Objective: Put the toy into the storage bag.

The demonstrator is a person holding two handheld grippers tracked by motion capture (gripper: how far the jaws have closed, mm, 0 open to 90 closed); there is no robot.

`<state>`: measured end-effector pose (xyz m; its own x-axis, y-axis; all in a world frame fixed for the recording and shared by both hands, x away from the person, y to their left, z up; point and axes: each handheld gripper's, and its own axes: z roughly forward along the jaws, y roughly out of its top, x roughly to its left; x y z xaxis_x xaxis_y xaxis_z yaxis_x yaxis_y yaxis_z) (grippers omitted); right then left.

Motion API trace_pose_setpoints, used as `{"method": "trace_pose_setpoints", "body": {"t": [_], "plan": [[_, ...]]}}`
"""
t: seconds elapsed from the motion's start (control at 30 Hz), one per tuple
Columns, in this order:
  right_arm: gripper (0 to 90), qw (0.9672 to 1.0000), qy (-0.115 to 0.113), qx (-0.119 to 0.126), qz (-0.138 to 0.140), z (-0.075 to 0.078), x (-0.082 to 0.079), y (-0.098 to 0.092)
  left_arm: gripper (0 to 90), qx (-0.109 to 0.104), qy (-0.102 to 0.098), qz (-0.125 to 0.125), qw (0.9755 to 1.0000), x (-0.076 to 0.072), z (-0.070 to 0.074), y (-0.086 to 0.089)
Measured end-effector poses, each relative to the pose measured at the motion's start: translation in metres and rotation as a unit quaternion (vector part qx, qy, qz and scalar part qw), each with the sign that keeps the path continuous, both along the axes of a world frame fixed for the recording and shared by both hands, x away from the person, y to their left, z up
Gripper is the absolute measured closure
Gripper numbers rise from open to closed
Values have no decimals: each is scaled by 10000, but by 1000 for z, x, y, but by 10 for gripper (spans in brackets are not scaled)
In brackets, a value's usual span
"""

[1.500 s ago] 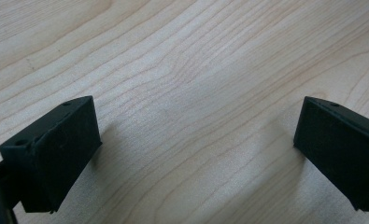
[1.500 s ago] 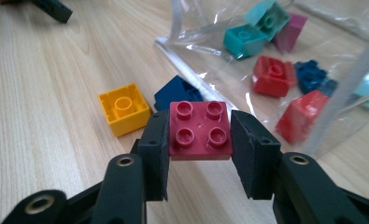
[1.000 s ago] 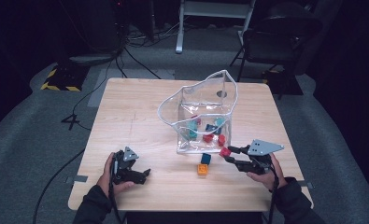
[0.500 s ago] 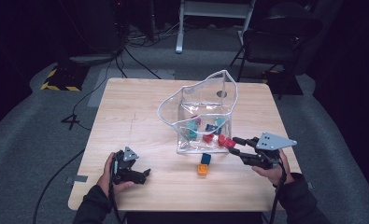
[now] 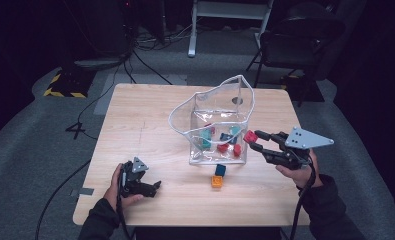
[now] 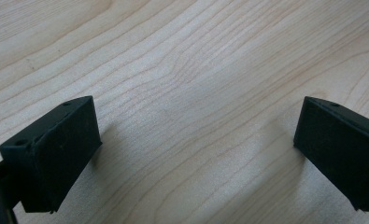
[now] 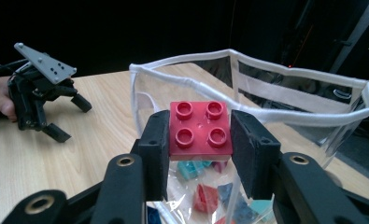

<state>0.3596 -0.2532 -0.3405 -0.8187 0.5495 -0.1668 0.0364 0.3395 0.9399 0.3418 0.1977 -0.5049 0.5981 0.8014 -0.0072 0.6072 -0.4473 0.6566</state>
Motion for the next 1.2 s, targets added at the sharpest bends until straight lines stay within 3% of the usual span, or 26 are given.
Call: {"method": "trace_pose_setpoints", "body": {"t": [0.4, 0.7, 1.2], "plan": [[596, 9997, -218, 75, -68, 23, 5, 8, 6, 2, 7, -1, 10000, 0, 0, 0], [596, 9996, -207, -24, -195, 37, 18, 22, 6, -3, 0, 0, 10000, 0, 0, 0], [596, 9981, 9, -177, -591, 28, 52, 39, 6, -11, -2, -2, 10000, 0, 0, 0]]}}
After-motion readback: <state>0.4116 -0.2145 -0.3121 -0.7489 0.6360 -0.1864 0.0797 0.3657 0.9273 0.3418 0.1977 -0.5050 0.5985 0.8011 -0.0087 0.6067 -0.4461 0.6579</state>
